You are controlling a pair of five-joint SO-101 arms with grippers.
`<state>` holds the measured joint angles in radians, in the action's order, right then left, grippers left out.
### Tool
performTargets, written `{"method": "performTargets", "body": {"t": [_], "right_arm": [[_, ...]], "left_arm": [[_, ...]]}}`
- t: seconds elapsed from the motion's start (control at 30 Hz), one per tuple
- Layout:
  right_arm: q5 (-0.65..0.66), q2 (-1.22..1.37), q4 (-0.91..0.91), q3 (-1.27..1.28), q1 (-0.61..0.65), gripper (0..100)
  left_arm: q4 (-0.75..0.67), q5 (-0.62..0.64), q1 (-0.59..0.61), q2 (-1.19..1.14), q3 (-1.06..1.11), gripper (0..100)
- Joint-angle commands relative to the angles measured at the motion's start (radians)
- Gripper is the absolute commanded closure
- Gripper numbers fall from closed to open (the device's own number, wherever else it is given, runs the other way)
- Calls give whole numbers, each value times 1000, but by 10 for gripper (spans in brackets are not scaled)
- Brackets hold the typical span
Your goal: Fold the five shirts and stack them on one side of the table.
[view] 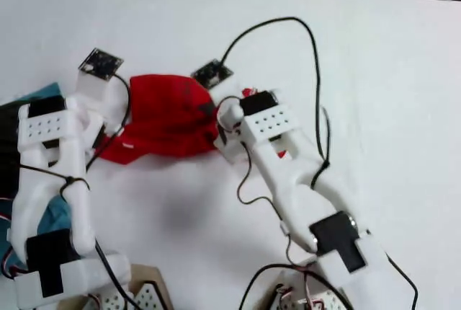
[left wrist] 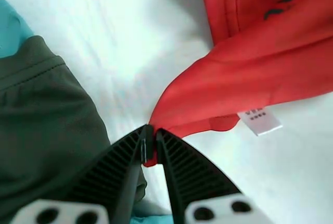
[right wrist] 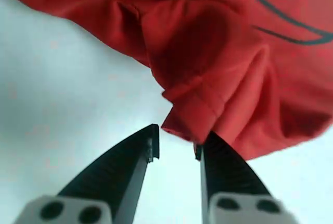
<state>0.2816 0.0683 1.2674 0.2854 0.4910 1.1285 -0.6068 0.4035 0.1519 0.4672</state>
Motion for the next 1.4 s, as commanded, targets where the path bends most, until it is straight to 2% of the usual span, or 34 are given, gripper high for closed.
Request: {"method": "performTargets", "body": {"t": [0.0,0.3,0.43,0.57,0.73,1.03,1.17,1.37], "right_arm": [[0,31,-45,-3,-1,872],[3,45,-76,-23,-2,875],[54,51,-76,-21,-5,892],[60,44,-77,-25,-61,981],[121,42,-68,-71,-159,979],[261,42,208,-486,-236,979],[279,42,335,-744,-254,979],[333,42,371,-1049,-351,979]], "left_arm": [[-9,-2,-2,-2,-35,978],[-9,-2,-2,-2,-33,978],[-9,-2,-2,-2,-33,978],[-6,-2,-2,-2,-33,978],[-3,0,-2,-2,-33,978],[2,2,-9,8,-53,978],[143,5,-21,8,-217,978],[442,28,-38,8,-685,978]]}}
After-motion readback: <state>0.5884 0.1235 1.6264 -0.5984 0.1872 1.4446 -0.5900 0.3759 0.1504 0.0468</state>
